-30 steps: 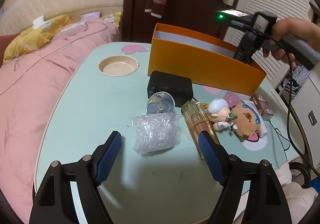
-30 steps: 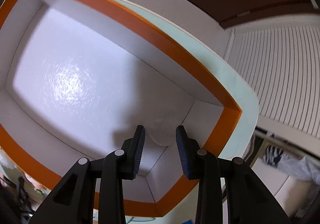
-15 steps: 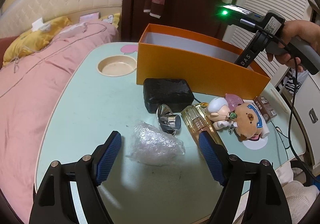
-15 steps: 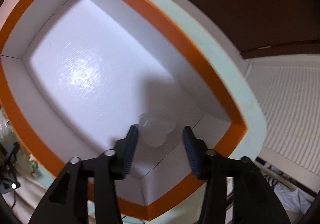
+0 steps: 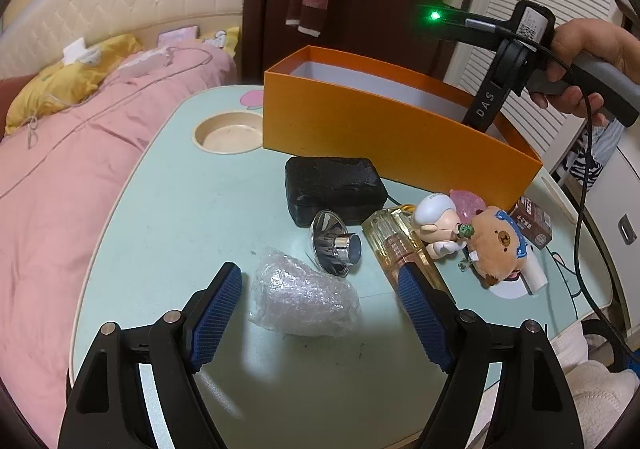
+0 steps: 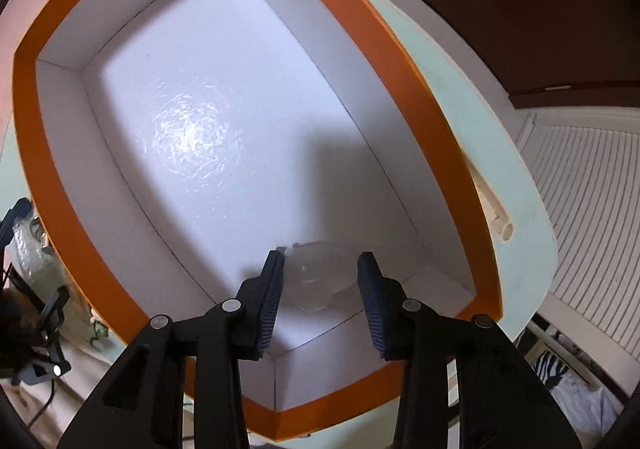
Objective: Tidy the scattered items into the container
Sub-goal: 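Grasp the clear heart-shaped piece in the box with the right gripper and lift, then set the clear heart piece on the table with the right gripper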
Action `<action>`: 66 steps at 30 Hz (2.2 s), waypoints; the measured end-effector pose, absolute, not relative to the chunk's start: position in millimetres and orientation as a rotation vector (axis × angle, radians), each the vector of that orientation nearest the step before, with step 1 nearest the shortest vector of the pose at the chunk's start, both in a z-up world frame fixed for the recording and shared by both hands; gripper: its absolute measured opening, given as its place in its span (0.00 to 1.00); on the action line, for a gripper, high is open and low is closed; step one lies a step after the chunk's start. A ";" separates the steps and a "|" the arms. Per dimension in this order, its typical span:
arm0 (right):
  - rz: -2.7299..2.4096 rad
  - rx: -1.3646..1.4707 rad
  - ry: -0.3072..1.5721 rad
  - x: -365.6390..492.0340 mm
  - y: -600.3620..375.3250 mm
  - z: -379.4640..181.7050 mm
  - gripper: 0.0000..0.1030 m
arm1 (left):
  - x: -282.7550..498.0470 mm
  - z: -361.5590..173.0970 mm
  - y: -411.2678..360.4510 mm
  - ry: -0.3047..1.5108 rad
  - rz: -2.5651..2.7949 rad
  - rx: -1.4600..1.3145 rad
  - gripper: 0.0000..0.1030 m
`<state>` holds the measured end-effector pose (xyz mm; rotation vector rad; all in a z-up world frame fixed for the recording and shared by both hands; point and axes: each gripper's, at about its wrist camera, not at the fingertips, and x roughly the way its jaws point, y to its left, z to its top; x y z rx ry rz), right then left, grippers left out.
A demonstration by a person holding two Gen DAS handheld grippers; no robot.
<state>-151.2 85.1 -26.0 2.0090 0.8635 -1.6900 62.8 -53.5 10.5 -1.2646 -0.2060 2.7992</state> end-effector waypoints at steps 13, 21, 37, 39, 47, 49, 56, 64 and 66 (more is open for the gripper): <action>-2.005 1.709 0.570 -116.3 119.1 66.9 0.38 | 60.0 11.4 -66.7 -0.330 2.770 -1.246 0.78; -2.033 1.506 0.438 -25.8 151.5 71.8 0.38 | 70.2 13.1 -71.3 -0.432 2.728 -1.237 0.78; -2.286 1.261 -0.008 23.9 224.4 13.9 0.52 | 83.3 18.2 -45.6 -0.294 2.759 -1.190 0.78; -2.313 1.238 -0.082 23.3 233.2 16.3 0.58 | 83.9 16.9 -44.6 -0.290 2.758 -1.193 0.78; -2.212 1.084 -0.327 3.1 227.9 48.4 0.58 | 87.1 17.0 -35.2 -0.238 2.723 -1.159 0.78; -2.133 1.101 -0.337 -3.6 212.1 46.3 0.58 | 85.9 15.9 -36.7 -0.250 2.716 -1.167 0.78; -2.118 1.181 -0.337 -30.7 186.5 20.4 0.58 | 85.4 14.4 -40.2 -0.285 2.703 -1.168 0.78; -2.150 1.186 -0.443 -44.7 219.2 19.4 0.58 | 86.3 15.4 -39.6 -0.279 2.725 -1.179 0.78; -2.213 1.151 -0.373 -27.2 222.4 22.6 0.58 | 89.7 18.1 -38.3 -0.253 2.760 -1.172 0.78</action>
